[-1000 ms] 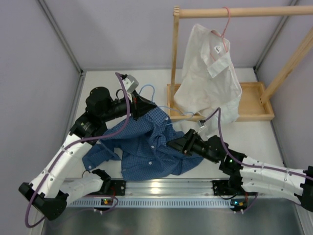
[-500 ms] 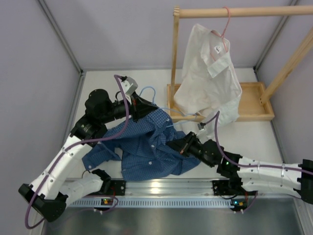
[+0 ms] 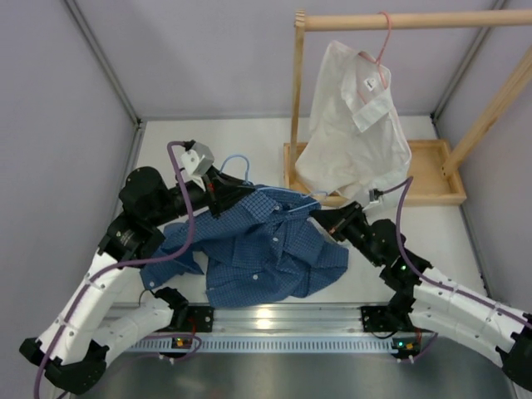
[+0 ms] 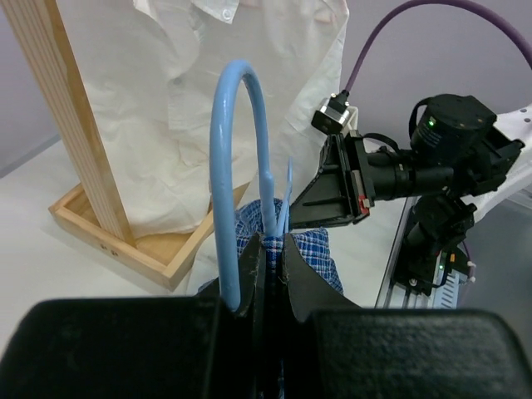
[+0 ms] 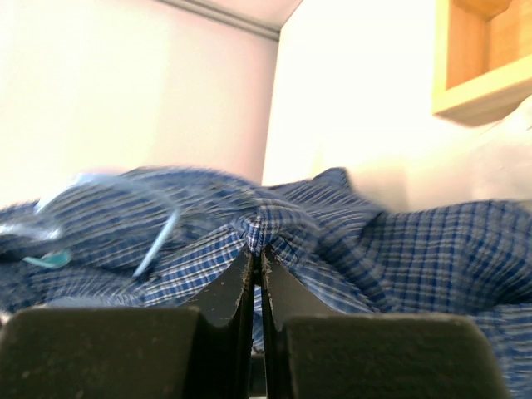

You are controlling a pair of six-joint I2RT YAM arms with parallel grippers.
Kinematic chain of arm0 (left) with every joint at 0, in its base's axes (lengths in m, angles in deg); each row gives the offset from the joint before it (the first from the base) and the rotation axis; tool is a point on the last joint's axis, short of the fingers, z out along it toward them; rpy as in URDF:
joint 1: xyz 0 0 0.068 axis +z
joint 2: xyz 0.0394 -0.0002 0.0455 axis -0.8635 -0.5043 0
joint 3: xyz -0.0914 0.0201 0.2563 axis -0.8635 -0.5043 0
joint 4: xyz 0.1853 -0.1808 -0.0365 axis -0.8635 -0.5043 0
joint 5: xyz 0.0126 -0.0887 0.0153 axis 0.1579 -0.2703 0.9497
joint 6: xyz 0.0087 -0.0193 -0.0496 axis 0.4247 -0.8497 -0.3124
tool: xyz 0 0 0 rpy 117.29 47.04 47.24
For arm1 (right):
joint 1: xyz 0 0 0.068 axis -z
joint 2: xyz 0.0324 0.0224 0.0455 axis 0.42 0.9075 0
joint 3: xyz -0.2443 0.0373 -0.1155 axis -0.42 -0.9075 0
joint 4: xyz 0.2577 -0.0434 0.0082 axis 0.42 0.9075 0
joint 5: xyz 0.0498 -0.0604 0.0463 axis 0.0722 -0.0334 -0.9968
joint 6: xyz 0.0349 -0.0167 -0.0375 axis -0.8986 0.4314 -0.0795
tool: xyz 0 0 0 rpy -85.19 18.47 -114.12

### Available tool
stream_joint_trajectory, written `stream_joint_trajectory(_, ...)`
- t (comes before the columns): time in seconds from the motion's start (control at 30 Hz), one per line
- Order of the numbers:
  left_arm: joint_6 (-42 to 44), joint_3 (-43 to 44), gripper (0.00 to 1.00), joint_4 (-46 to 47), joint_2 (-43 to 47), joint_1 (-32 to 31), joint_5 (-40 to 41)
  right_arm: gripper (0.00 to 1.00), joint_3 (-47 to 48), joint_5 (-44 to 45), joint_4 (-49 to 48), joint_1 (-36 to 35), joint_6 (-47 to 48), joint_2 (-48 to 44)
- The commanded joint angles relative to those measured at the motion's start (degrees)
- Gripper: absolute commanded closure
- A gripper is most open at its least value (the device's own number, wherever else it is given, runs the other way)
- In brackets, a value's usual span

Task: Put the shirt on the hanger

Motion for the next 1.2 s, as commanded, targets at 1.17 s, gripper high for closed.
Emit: stream_joint_trajectory(1.17, -7.4, 9.8, 1.00, -3.2, -2.6, 0.1, 25.3, 1.00, 22.2, -24.9, -2.4, -3.4, 28.5, 10.2)
